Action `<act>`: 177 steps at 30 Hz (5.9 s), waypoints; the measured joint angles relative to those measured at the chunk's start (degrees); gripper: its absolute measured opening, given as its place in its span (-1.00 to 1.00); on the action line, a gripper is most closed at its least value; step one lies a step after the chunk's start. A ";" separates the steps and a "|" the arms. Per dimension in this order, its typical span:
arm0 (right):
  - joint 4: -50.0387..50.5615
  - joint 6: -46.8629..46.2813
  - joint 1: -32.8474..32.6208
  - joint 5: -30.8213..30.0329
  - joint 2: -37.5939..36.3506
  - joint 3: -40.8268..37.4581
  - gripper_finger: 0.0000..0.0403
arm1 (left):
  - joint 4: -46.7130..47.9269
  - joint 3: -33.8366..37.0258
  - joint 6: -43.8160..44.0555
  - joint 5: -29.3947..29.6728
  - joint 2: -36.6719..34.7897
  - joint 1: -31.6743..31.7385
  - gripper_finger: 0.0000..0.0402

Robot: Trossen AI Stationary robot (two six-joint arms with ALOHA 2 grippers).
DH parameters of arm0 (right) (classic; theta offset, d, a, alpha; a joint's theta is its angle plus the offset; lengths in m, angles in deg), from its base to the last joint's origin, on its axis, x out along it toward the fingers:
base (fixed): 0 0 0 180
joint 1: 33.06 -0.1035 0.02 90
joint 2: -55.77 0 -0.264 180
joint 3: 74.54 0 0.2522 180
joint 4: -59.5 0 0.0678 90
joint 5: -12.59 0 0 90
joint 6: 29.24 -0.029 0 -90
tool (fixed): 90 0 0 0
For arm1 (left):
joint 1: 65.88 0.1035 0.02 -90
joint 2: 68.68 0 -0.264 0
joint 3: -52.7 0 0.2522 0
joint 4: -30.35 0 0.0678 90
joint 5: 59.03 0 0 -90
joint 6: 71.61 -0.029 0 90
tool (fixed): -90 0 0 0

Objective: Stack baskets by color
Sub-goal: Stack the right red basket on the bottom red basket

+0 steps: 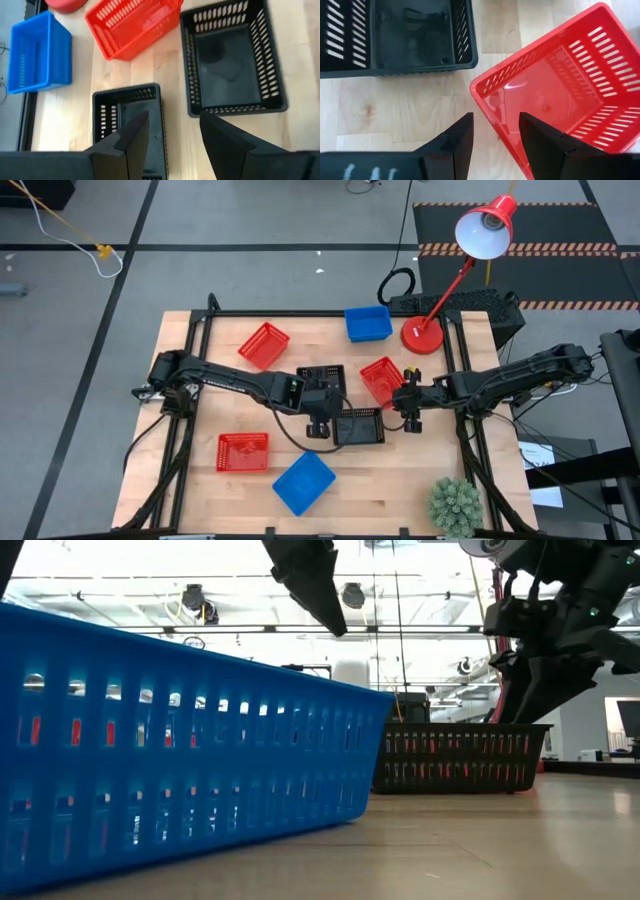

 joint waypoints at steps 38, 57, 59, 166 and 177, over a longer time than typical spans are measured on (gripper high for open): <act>5.61 4.10 -9.09 -2.72 2.10 8.16 -0.98 | -9.44 0.00 -10.73 0.25 -0.10 -1.56 -0.11; 1.02 9.24 -17.69 -3.19 2.12 12.50 -0.98 | -13.37 -2.70 -15.05 1.25 -0.10 -7.57 -0.11; -0.03 10.46 -18.09 -3.20 2.12 12.50 -0.98 | -13.18 -3.27 -15.02 1.22 -0.10 -8.46 -0.11; -20.64 31.06 -18.03 10.56 10.78 12.46 -0.98 | -5.18 -9.11 -13.19 -11.31 7.98 -9.23 -0.50; -20.28 31.10 -18.05 10.56 10.78 12.46 -0.98 | -5.76 -9.09 -15.66 -11.31 8.68 -9.21 -0.37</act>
